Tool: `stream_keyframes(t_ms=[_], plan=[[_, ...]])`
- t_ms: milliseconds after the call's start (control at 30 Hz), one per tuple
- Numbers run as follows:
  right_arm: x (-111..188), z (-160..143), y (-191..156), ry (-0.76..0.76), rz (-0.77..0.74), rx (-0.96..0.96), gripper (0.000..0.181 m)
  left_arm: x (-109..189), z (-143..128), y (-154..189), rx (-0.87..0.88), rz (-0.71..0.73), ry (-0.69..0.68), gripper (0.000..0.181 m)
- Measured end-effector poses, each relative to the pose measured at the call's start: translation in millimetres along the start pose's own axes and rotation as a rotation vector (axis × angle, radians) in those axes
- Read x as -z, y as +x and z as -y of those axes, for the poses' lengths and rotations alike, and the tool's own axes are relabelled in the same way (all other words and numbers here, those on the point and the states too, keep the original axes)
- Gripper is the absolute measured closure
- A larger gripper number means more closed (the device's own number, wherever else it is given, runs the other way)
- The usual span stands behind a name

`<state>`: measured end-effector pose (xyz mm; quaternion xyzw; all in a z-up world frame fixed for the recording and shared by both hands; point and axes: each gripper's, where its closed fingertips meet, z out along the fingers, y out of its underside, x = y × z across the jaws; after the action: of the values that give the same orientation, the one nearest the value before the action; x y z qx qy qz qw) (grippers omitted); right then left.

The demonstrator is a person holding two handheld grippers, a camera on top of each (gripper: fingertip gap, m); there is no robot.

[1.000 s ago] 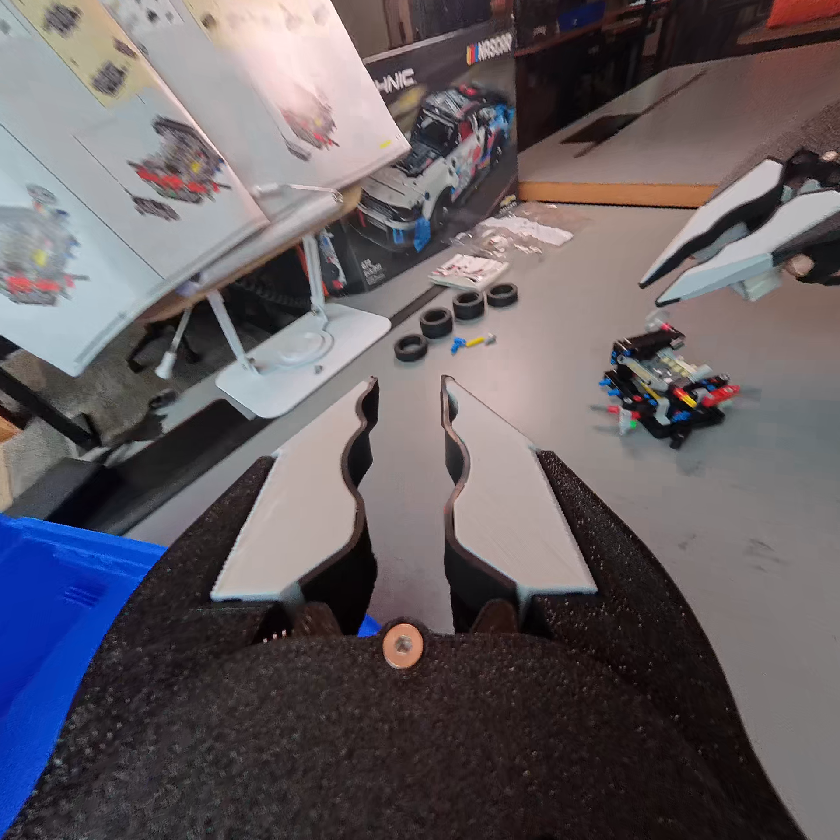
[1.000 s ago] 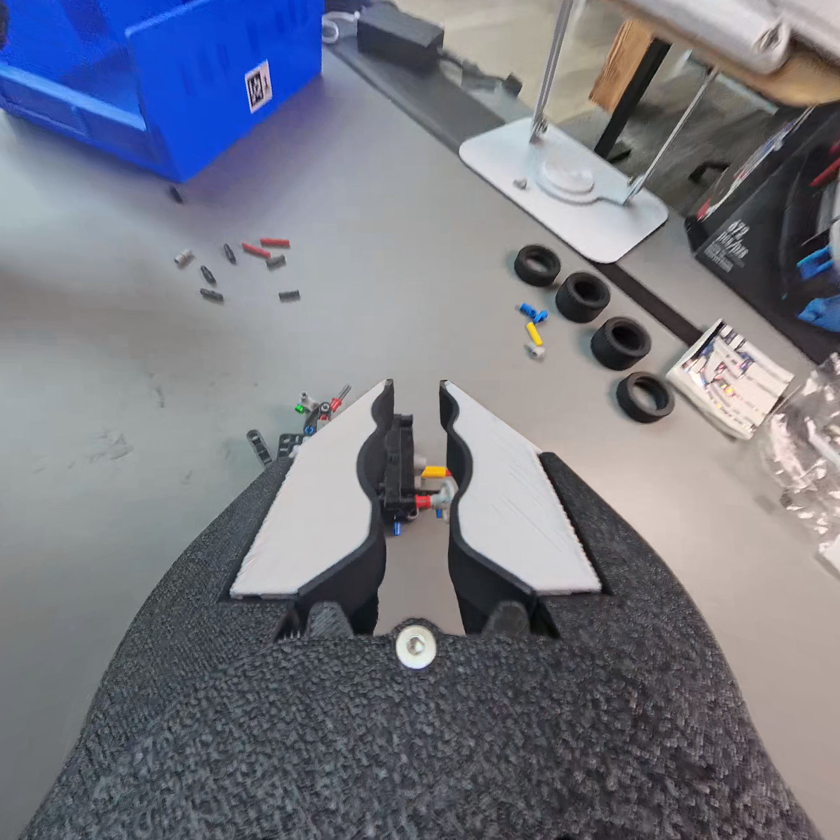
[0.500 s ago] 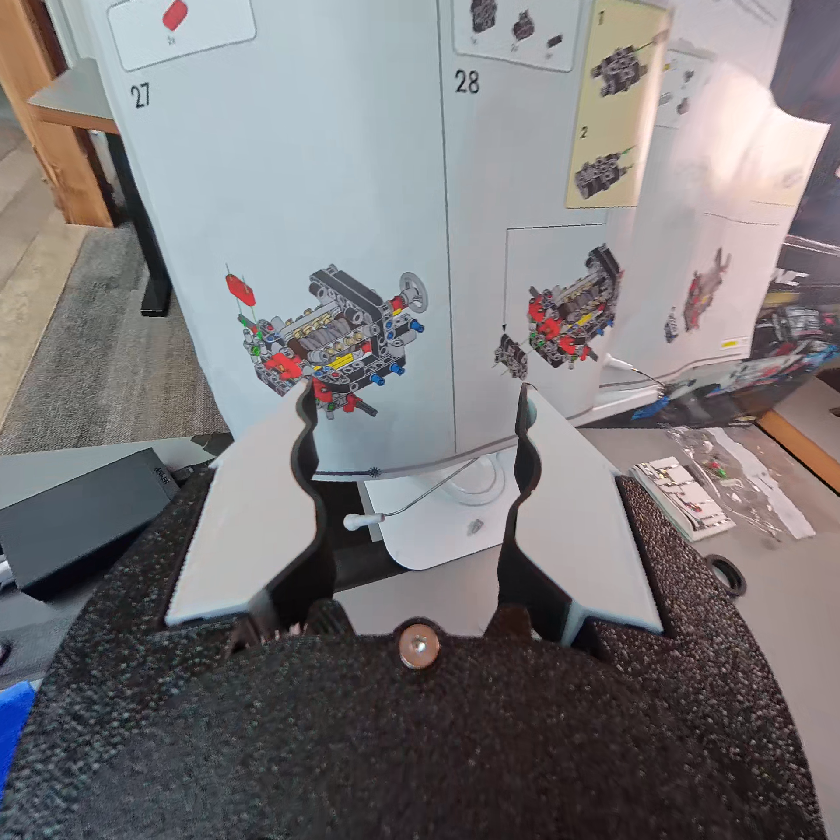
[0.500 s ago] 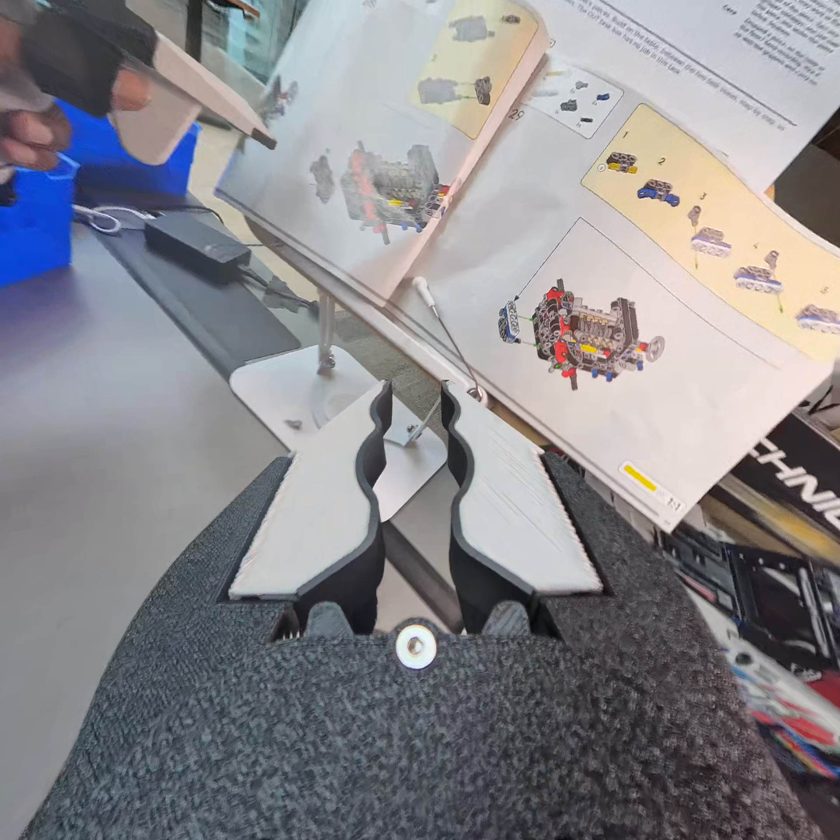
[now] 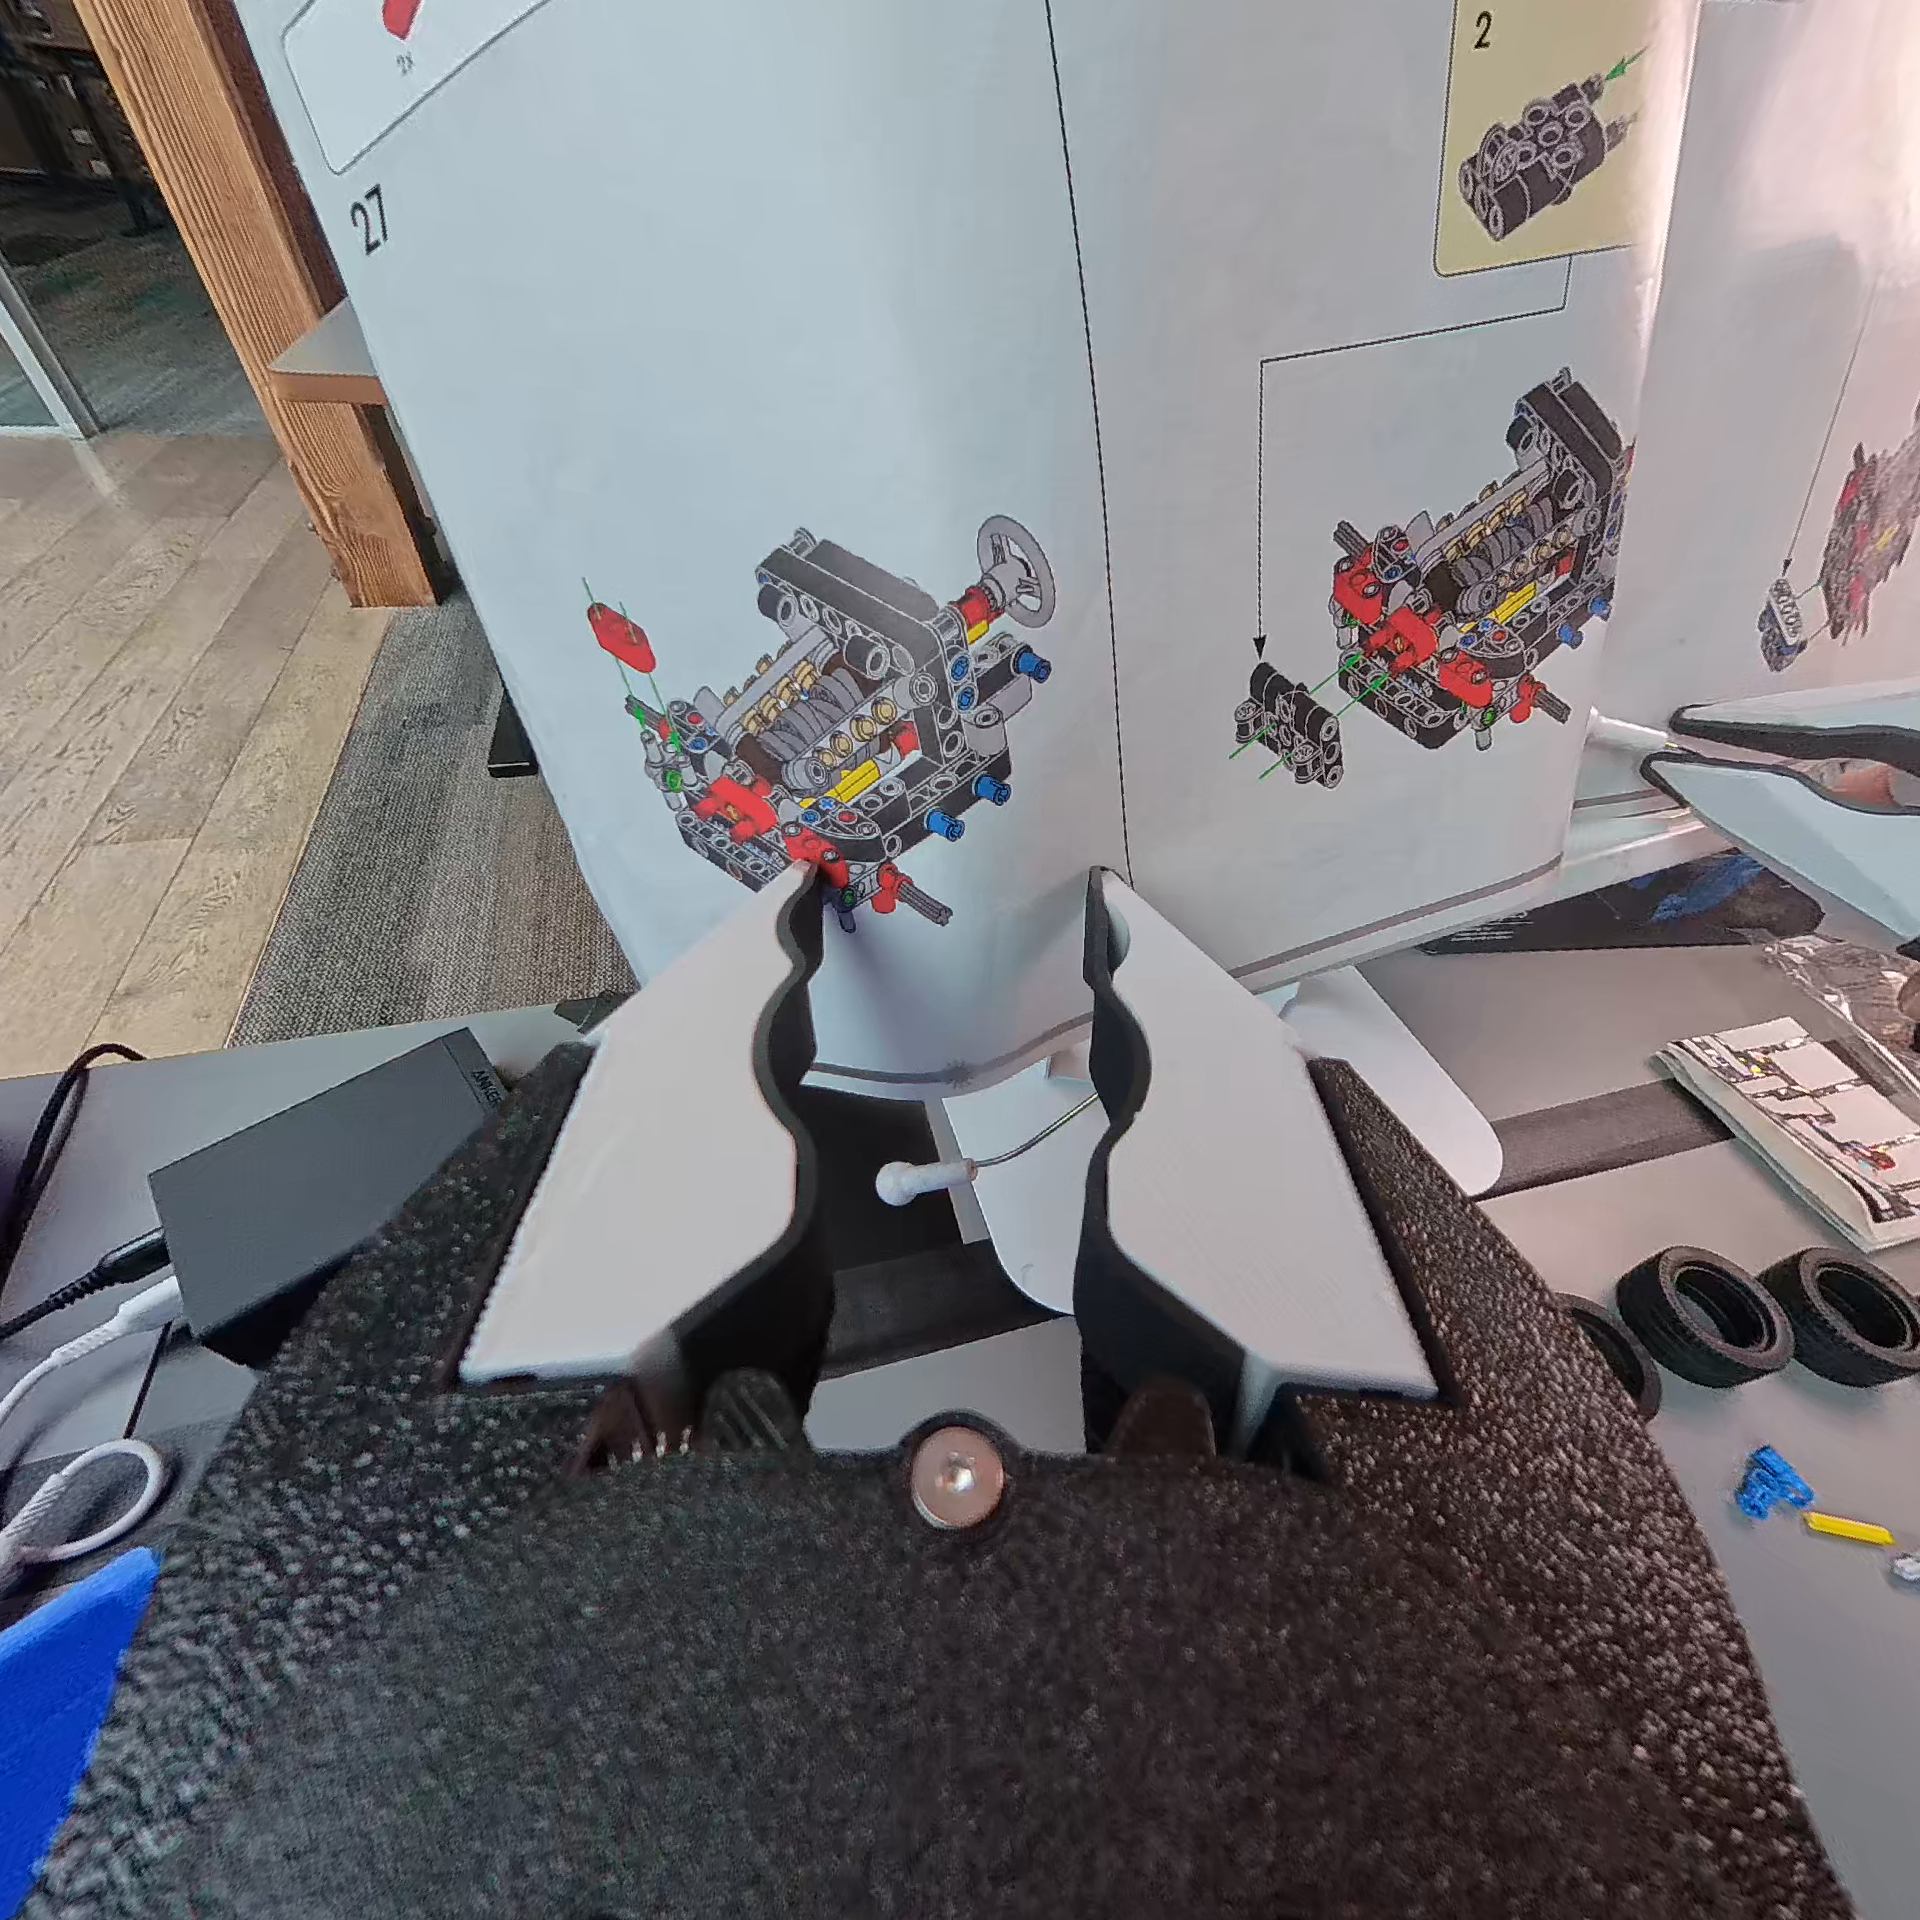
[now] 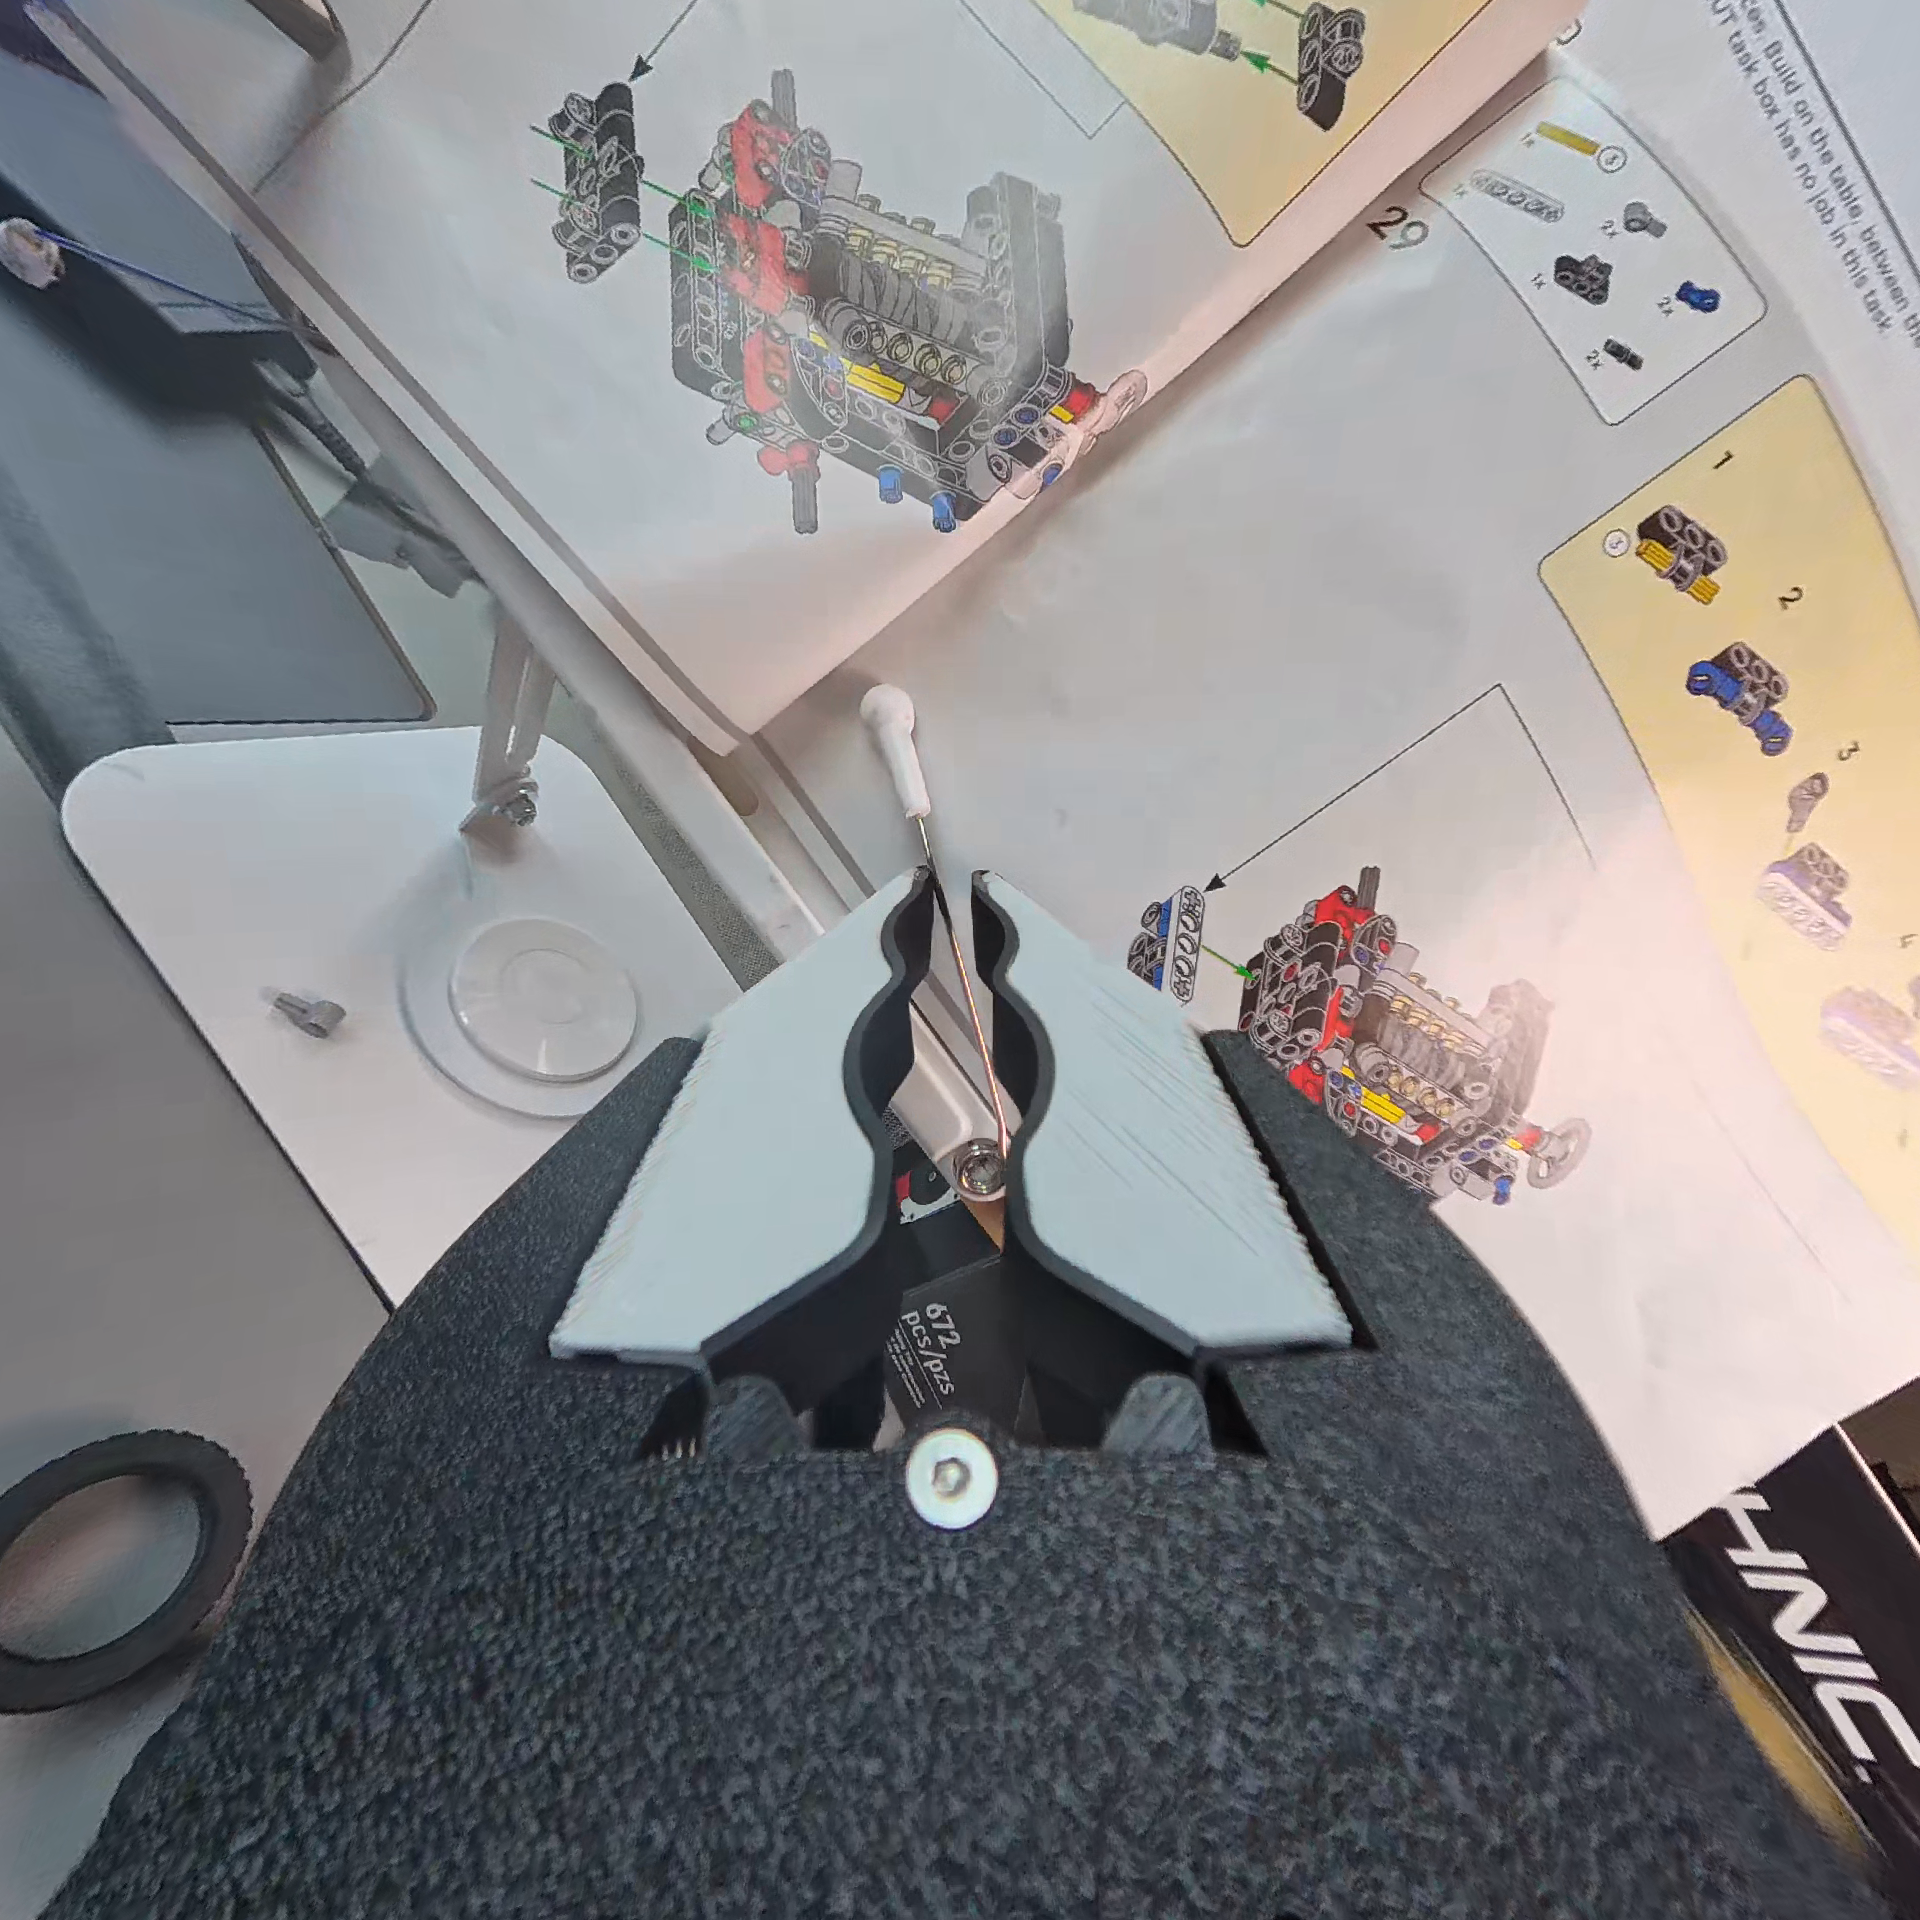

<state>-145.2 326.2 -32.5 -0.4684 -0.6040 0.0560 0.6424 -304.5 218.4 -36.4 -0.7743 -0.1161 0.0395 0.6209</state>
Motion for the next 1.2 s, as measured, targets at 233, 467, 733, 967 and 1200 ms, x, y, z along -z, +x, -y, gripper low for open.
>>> stream_keyframes(t_ms=[233, 467, 733, 967, 1200], plan=[[2, 0, 7, -0.018, -0.02, -0.043, 0.18, 1, 4, -1, -0.023, 0.02, 0.023, 0.14], [6, -4, 30, -0.019, -0.059, -0.185, 0.18, 7, 12, -4, -0.042, 0.036, 0.069, 0.161], [27, -57, 61, -0.006, -0.188, -0.74, 0.176, 12, 21, 3, -0.036, 0.004, 0.087, 0.158], [46, -85, 39, 0.102, -0.066, -1.174, 0.158, -5, 6, 10, -0.021, 0.029, 0.022, 0.11], [81, -63, 47, 0.15, -0.061, -1.028, 0.156, 7, 21, 8, -0.016, 0.069, 0.111, 0.151]])
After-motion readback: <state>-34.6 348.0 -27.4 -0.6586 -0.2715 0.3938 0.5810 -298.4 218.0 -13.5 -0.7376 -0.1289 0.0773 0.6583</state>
